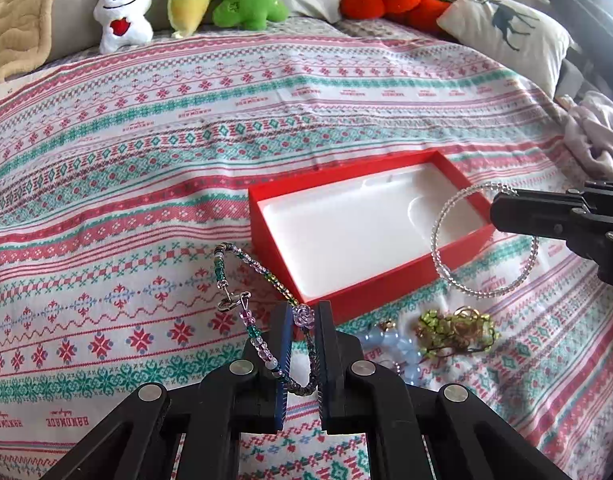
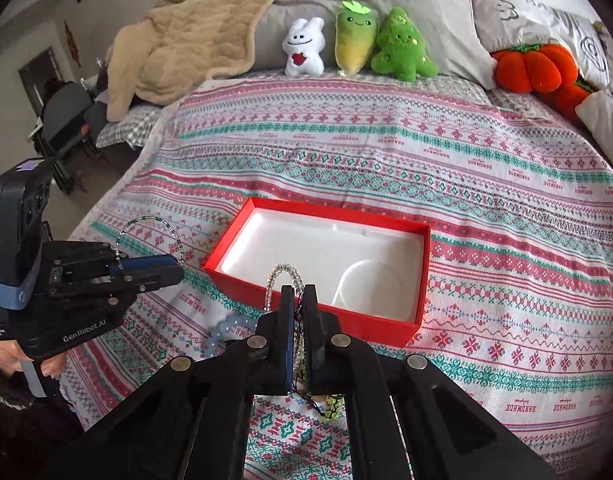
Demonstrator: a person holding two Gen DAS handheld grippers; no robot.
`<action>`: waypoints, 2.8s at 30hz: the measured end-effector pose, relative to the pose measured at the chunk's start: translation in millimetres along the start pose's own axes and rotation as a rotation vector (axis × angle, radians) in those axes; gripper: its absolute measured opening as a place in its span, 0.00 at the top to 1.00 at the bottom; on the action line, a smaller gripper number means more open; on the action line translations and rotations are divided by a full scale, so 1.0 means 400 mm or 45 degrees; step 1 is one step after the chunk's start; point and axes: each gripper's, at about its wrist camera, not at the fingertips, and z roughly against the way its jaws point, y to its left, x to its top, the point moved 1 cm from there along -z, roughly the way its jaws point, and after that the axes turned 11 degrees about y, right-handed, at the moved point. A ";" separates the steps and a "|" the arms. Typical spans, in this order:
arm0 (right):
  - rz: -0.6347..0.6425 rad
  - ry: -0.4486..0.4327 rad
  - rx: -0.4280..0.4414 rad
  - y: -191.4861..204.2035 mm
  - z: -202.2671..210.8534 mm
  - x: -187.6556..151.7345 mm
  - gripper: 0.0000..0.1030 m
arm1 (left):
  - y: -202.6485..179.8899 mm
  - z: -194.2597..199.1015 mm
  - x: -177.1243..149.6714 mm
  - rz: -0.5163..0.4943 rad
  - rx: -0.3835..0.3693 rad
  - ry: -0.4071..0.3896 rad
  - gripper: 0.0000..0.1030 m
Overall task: Organize jewelry
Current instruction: 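Lower both bracelets into the red box while both tools open to release, then grasp the light blue bead bracelet with the left tool while the right grasps the green bead bracelet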
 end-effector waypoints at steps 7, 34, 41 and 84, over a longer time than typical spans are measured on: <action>-0.070 -0.040 -0.046 -0.016 0.023 0.028 0.97 | -0.045 -0.015 0.038 -0.015 -0.012 -0.011 0.94; -0.393 0.046 -0.079 -0.191 -0.102 0.050 0.97 | -0.126 -0.173 0.147 -0.018 -0.064 0.067 0.78; -0.372 0.042 -0.090 -0.183 -0.100 0.059 0.94 | -0.148 -0.141 0.144 -0.098 0.031 0.069 0.40; -0.603 0.389 -0.037 -0.134 -0.058 -0.151 0.39 | -0.032 -0.108 -0.089 0.405 -0.034 0.373 0.15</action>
